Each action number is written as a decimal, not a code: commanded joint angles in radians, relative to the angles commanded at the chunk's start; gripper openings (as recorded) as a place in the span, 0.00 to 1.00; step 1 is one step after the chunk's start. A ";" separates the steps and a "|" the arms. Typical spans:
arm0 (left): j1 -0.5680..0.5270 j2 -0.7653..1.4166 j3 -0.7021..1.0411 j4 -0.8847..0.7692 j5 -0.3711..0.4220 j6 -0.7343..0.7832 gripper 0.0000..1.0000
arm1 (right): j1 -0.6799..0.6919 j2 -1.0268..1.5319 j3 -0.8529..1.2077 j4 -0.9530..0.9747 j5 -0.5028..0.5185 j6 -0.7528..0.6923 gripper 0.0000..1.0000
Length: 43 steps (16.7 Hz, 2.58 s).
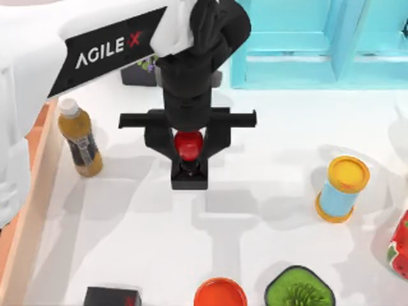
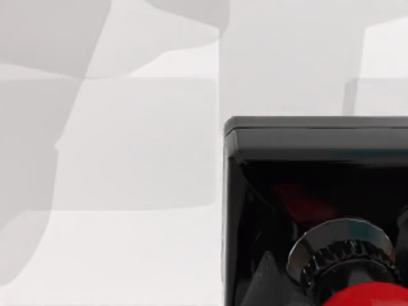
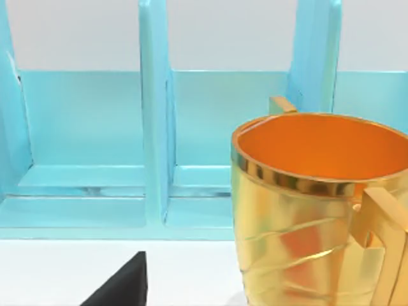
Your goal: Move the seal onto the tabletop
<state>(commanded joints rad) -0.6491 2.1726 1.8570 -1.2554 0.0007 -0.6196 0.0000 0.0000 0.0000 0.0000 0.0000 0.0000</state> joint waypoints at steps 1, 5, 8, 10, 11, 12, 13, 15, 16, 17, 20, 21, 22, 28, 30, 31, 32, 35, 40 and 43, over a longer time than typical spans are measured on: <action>0.000 0.000 0.000 0.000 0.000 0.000 0.00 | 0.000 0.000 0.000 0.000 0.000 0.000 1.00; 0.000 0.007 -0.040 0.038 0.000 0.005 0.00 | 0.000 0.000 0.000 0.000 0.000 0.000 1.00; 0.001 0.024 -0.109 0.137 0.001 0.002 0.00 | 0.000 0.000 0.000 0.000 0.000 0.000 1.00; 0.001 0.029 -0.133 0.162 0.000 0.002 0.00 | 0.000 0.000 0.000 0.000 0.000 0.000 1.00; 0.001 0.029 -0.133 0.162 0.000 0.002 0.00 | 0.000 0.000 0.000 0.000 0.000 0.000 1.00; 0.001 0.029 -0.133 0.162 0.000 0.002 0.00 | 0.000 0.000 0.000 0.000 0.000 0.000 1.00; 0.001 0.029 -0.133 0.162 0.000 0.002 0.00 | 0.000 0.000 0.000 0.000 0.000 0.000 1.00; 0.001 0.029 -0.133 0.162 0.000 0.002 0.15 | 0.000 0.000 0.000 0.000 0.000 0.000 1.00; 0.001 0.029 -0.133 0.162 0.000 0.002 0.23 | 0.000 0.000 0.000 0.000 0.000 0.000 1.00; 0.001 0.029 -0.133 0.162 0.000 0.002 0.30 | 0.000 0.000 0.000 0.000 0.000 0.000 1.00; 0.001 0.029 -0.133 0.162 0.000 0.002 0.53 | 0.000 0.000 0.000 0.000 0.000 0.000 1.00; 0.001 0.029 -0.133 0.162 0.000 0.002 0.60 | 0.000 0.000 0.000 0.000 0.000 0.000 1.00; 0.001 0.029 -0.133 0.162 0.000 0.002 0.68 | 0.000 0.000 0.000 0.000 0.000 0.000 1.00; 0.001 0.029 -0.133 0.162 0.000 0.002 1.00 | 0.000 0.000 0.000 0.000 0.000 0.000 1.00; 0.001 0.029 -0.133 0.162 0.000 0.002 1.00 | 0.000 0.000 0.000 0.000 0.000 0.000 1.00; 0.001 0.029 -0.133 0.162 0.000 0.002 1.00 | 0.000 0.000 0.000 0.000 0.000 0.000 1.00; 0.001 0.029 -0.133 0.162 0.000 0.002 1.00 | 0.000 0.000 0.000 0.000 0.000 0.000 1.00; 0.002 0.029 -0.133 0.162 0.000 0.002 1.00 | 0.000 0.000 0.000 0.000 0.000 0.000 1.00; -0.003 0.051 -0.017 0.052 -0.001 -0.001 1.00 | 0.000 0.000 0.000 0.000 0.000 0.000 1.00; -0.008 0.074 0.177 -0.120 0.001 -0.003 1.00 | 0.000 0.000 0.000 0.000 0.000 0.000 1.00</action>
<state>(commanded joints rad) -0.6570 2.2465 2.0343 -1.3759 0.0014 -0.6222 0.0000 0.0000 0.0000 0.0000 0.0000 0.0000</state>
